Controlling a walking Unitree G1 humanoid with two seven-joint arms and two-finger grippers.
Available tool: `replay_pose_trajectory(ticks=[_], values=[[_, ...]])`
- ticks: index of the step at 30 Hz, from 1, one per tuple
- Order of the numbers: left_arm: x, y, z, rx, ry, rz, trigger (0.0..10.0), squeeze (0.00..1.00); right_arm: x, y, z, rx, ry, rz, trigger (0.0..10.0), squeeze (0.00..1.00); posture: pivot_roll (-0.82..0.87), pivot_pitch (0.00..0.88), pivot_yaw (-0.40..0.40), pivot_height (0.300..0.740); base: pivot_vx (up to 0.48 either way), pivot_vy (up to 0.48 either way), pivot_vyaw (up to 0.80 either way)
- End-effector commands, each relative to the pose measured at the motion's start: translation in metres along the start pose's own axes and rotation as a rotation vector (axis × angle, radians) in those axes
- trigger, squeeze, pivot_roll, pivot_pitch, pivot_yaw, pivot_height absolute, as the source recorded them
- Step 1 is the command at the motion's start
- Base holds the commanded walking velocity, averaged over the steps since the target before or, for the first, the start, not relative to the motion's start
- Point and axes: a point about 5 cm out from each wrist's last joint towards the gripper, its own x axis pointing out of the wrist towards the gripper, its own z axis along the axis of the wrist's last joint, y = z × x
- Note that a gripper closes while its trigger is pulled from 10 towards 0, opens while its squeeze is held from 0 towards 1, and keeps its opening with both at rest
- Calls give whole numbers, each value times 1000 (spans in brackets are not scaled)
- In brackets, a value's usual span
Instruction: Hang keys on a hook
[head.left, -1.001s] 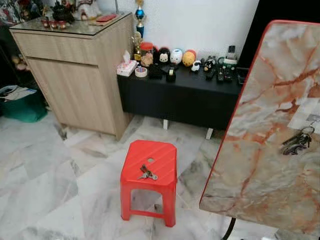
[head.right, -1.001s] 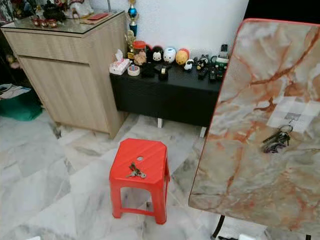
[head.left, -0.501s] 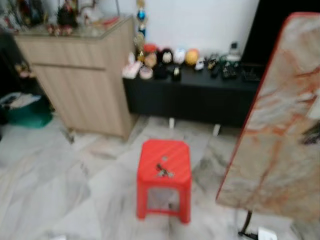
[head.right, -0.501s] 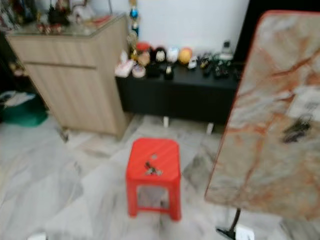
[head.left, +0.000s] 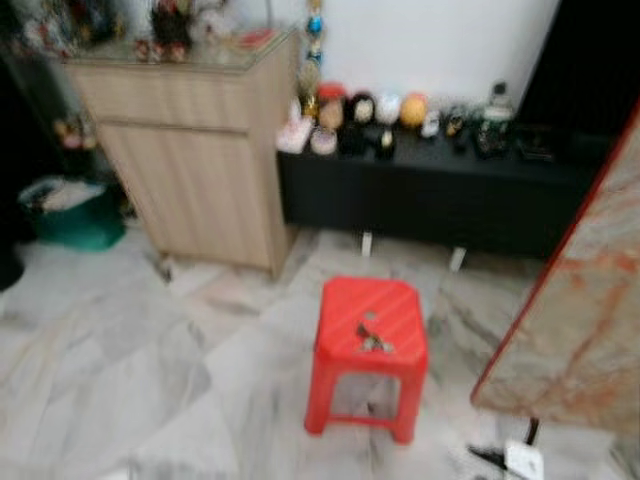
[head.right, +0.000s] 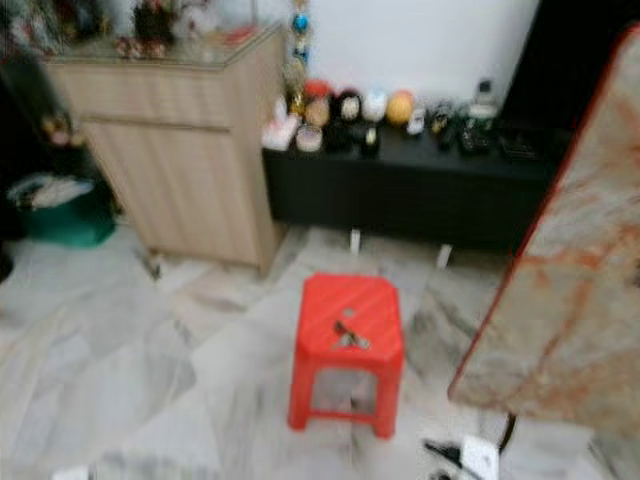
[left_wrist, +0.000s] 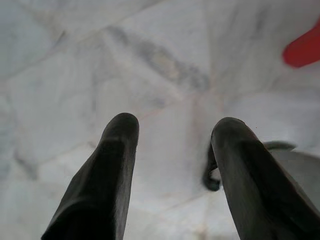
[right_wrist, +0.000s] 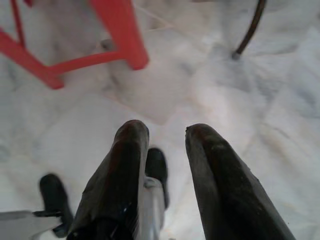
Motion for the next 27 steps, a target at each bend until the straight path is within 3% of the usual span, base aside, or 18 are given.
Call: replay_pose_trajectory(ticks=[1, 7, 11, 17, 20, 24, 27], values=[[1, -4, 0, 11, 1, -11, 10000, 0, -1, -7, 1, -4, -5, -19, 10000, 0, 39, 0, 2, 740, 0, 0, 0], [1, -7, 1, -14, -9, -17, 10000, 0, -1, -9, 0, 4, -7, -27, 10000, 0, 37, 0, 0, 740, 0, 0, 0], [1, -8, 0, -15, -13, -19, 10000, 0, -1, -8, 0, -40, -4, -20, 10000, 0, 37, 0, -2, 740, 0, 0, 155], [1, -8, 0, -13, -11, -18, 10000, 0, -2, -8, -5, -46, 1, -17, 10000, 0, 37, 0, -2, 740, 301, 0, 800], [0, -6, -1, -10, -9, -15, 10000, 0, -3, -8, -8, -21, 2, -11, 10000, 0, 36, 0, -2, 740, 339, 0, 0], [0, -6, -3, -8, -7, -14, 10000, 0, -3, -4, -12, -56, 11, 7, 10000, 0, 35, 0, 0, 740, 347, 0, 0], [2, -15, 0, -5, -11, -24, 10000, 0, -3, -3, -13, -70, 8, 13, 10000, 0, 36, 0, -1, 740, 354, 0, 235]])
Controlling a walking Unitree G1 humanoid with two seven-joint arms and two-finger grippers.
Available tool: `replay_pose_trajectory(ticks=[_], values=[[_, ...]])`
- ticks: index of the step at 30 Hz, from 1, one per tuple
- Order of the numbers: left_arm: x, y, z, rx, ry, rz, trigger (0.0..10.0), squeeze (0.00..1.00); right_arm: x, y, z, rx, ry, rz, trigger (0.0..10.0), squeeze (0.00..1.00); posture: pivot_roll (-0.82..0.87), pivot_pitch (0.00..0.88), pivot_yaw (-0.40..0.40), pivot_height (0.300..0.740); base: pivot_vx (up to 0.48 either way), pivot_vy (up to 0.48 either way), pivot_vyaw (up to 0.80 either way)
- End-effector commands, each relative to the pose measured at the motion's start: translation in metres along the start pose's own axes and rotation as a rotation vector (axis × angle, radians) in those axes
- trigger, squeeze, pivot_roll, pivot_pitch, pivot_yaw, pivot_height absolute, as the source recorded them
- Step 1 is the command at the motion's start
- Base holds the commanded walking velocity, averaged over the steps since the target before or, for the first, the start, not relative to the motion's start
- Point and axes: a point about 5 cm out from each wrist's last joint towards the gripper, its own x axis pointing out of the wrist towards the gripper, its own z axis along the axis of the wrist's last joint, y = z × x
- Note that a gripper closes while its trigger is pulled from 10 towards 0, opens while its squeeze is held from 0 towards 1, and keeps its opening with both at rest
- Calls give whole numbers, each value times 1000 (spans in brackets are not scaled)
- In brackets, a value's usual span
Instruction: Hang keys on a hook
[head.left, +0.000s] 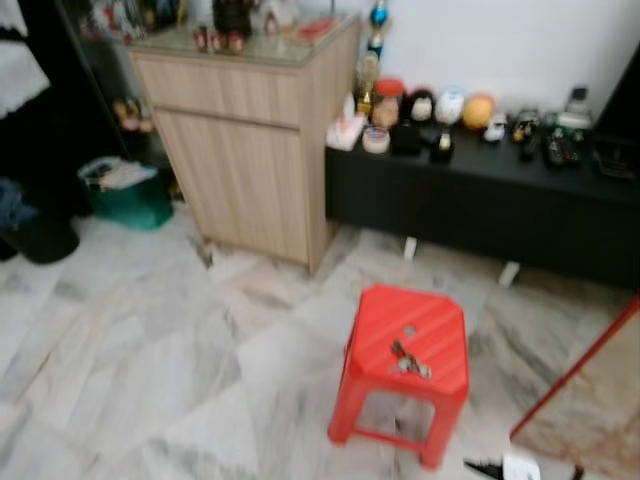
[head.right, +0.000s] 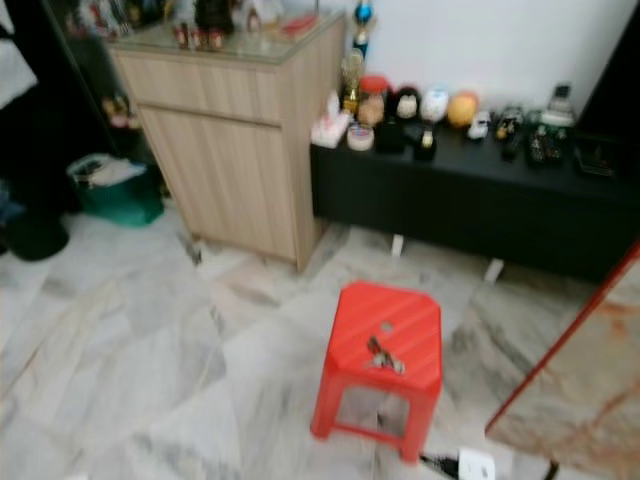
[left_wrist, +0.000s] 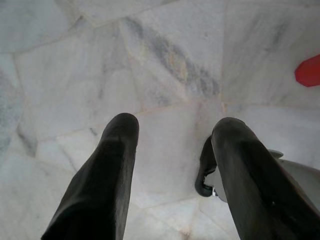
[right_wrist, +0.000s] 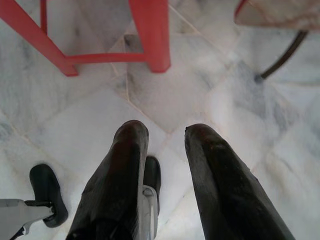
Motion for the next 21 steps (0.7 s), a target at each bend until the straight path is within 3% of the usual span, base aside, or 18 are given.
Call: replay_pose_trajectory(ticks=[1, 3, 15, 21], values=[[1, -6, -1, 7, 8, -7, 10000, 0, 0, 0, 1, -14, -9, 4, 10000, 0, 36, 0, -1, 740, 356, 0, 706], [2, -9, 3, 8, 3, -11, 10000, 0, 0, 0, 1, -7, -10, 8, 10000, 0, 35, 0, 0, 740, 352, 0, 800], [6, -11, 15, 13, -30, -15, 10000, 0, 0, 0, 1, 49, -18, 8, 10000, 0, 33, 0, 2, 740, 332, 0, 0], [6, -6, 20, 12, -38, -9, 10000, 0, 0, 0, 1, 54, -18, 10, 10000, 0, 34, 0, 2, 740, 0, 0, 0]])
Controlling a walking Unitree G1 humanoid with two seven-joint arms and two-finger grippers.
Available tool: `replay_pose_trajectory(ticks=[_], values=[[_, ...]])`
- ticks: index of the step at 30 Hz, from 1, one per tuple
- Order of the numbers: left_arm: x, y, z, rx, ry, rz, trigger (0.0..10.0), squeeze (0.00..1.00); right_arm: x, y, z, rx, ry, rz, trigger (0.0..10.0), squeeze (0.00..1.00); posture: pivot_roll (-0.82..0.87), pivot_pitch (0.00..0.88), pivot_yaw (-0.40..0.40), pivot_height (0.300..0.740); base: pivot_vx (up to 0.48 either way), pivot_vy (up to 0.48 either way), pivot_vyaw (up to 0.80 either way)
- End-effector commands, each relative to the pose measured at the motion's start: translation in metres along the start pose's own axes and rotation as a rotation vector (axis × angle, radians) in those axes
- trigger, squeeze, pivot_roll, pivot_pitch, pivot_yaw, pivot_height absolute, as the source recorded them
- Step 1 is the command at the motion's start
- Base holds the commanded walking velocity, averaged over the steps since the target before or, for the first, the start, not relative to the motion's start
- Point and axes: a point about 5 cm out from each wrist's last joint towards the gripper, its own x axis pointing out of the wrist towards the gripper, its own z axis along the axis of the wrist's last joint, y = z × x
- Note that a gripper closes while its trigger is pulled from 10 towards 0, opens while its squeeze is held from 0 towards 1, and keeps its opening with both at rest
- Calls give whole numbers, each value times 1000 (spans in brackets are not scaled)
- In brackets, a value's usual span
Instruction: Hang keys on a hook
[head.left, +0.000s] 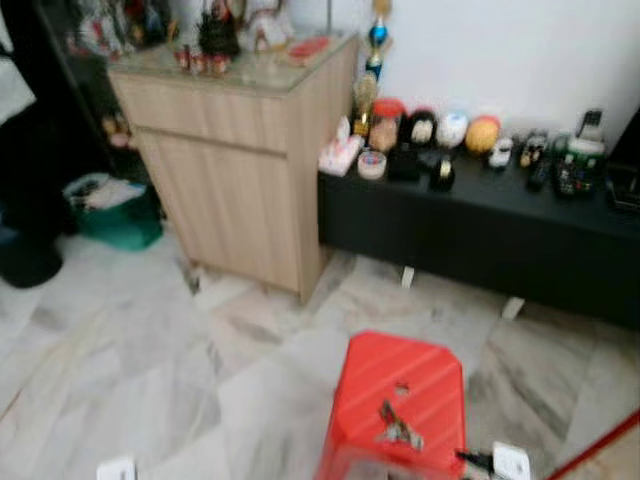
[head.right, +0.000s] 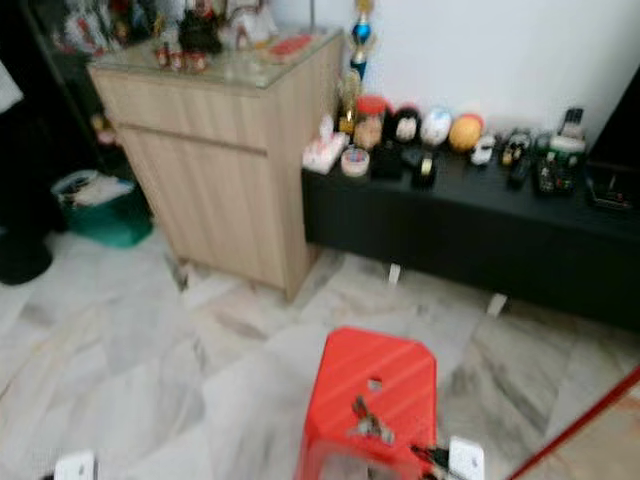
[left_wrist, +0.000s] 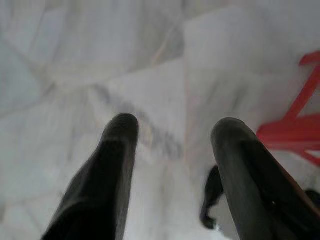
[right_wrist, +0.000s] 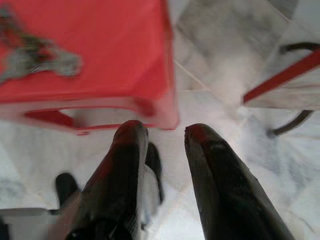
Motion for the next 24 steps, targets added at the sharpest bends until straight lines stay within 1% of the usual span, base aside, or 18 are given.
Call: replay_pose_trajectory(ticks=[1, 3, 7, 10, 14, 17, 19, 22, 24], values=[[-3, 6, -8, 3, 40, 8, 10000, 0, 0, -1, -1, 11, 3, -4, 10000, 0, 35, 0, 2, 740, 0, 0, 0], [-3, 6, -8, 1, 42, 9, 10000, 0, 0, -1, -1, 11, 3, -4, 10000, 0, 35, 0, 2, 740, 0, 0, 0], [-4, 3, -15, -13, 65, 13, 10000, 0, 0, -1, -1, 14, 1, -4, 10000, 0, 35, 0, 2, 740, 0, 0, 0], [-6, -3, -24, -16, 78, 6, 10000, 0, 0, -1, -1, 16, 0, -5, 10000, 0, 36, 0, 1, 740, 0, 306, 0], [-9, -3, -31, -15, 88, 5, 10000, 0, 0, -1, 0, 27, -5, -8, 10000, 0, 34, 0, 3, 740, 0, 331, 0], [-11, 2, -33, -15, 89, 9, 10000, 0, 0, -1, 0, 30, -7, -8, 10000, 0, 35, 0, 3, 740, 0, 334, 0], [-12, 12, -32, -14, 86, 19, 10000, 0, 0, -1, -1, 34, -8, -9, 10000, 0, 36, 0, 5, 740, 0, 336, 0], [-13, 21, -29, -12, 82, 27, 10000, 0, 0, -1, -1, 34, -8, -11, 10000, 0, 36, 0, 6, 740, 0, 335, 0], [-13, 24, -27, 11, 78, 26, 10000, 0, 0, -1, 0, 44, -14, -14, 10000, 0, 34, 0, 9, 740, 0, 0, 0]])
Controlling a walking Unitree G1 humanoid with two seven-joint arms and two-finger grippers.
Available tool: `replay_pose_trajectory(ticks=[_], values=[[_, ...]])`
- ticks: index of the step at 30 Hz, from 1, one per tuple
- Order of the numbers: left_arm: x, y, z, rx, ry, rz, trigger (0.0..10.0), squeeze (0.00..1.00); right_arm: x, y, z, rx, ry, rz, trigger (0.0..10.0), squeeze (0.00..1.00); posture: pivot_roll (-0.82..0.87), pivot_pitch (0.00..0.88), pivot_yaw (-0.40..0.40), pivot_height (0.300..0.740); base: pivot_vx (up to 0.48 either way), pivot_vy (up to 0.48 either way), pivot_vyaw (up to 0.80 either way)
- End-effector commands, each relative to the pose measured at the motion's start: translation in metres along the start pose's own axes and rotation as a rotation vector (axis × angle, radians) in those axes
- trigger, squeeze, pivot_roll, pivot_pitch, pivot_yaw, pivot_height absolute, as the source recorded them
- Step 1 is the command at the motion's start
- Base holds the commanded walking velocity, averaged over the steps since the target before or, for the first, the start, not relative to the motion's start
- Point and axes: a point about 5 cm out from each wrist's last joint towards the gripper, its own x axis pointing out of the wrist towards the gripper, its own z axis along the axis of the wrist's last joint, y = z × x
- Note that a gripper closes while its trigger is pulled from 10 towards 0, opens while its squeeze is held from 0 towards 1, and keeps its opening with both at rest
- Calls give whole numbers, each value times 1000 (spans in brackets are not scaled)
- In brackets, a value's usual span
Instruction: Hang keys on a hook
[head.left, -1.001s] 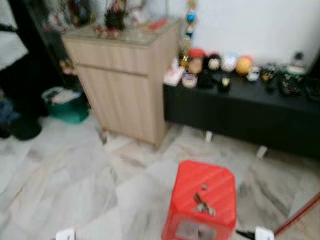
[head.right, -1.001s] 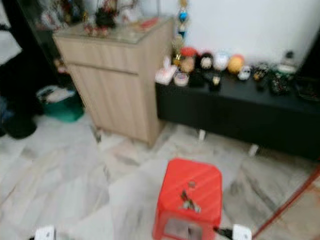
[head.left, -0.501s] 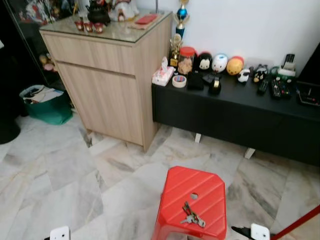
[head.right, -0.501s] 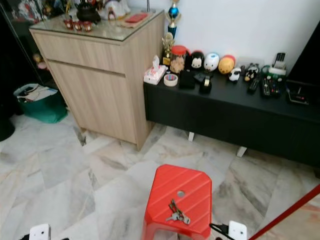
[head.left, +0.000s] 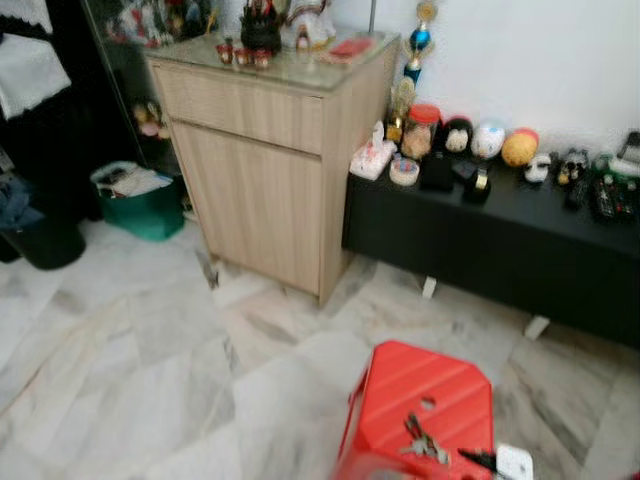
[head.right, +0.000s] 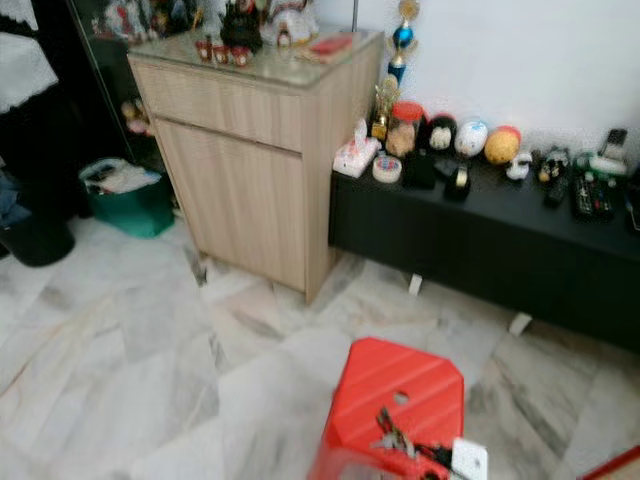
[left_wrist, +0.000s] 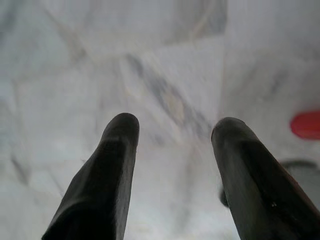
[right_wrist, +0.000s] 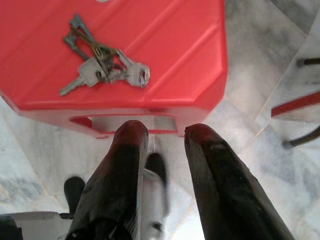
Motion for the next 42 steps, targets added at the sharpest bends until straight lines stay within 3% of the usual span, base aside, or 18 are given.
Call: replay_pose_trajectory(ticks=[1, 9, 13, 18, 20, 21, 22, 23, 24, 25, 31, 42], values=[[0, -5, -2, 11, 13, -26, 10000, 0, -1, -6, -3, 15, 2, -22, 10000, 0, 34, 0, 9, 740, 0, 0, 0], [4, -12, 6, 10, 3, -34, 10000, 0, -1, -10, 5, 54, -40, -43, 10000, 0, 35, 0, 12, 740, 0, 0, 0], [5, -16, 6, 12, 3, -38, 10000, 0, -1, -18, 22, 76, -125, -70, 10000, 0, 39, 0, 10, 740, 0, 0, 0], [5, -18, 7, 13, 3, -36, 10000, 0, -4, -26, 49, 29, -277, -76, 10000, 0, 34, 0, 4, 740, 0, 0, 0], [5, -19, 6, 14, 4, -36, 10000, 0, -3, -18, 59, -2, -335, -53, 10000, 0, 34, 0, 4, 740, 0, 0, 0], [5, -20, 5, 13, 4, -37, 10000, 0, -2, 6, 72, -85, -407, -8, 10000, 0, 28, 0, -3, 740, 0, 0, 0], [5, -20, 5, 13, 4, -37, 10000, 0, -2, 6, 72, -85, -407, -8, 10000, 0, 28, 0, -3, 740, 0, 0, 0], [5, -21, 4, 13, 5, -38, 10000, 0, -2, 17, 79, -108, -460, 21, 10000, 0, 31, 0, -6, 740, 0, 0, 0], [4, -23, 2, 13, 6, -40, 10000, 0, -7, 32, 93, -127, -568, 74, 10000, 0, 31, 0, -8, 740, 0, 0, 0], [4, -23, 0, 12, 7, -41, 10000, 0, -10, 37, 100, -132, -625, 98, 10000, 0, 26, 0, -8, 740, 0, 0, 0], [2, -21, -4, 22, 13, -42, 10000, 0, -26, 44, 106, -155, -774, 157, 10000, 0, 13, 0, -2, 740, 0, 0, 0], [2, -13, -1, 31, 8, -38, 10000, 0, -23, 39, 106, -152, -716, 100, 10000, 0, 12, 0, 0, 730, 0, 0, 0]])
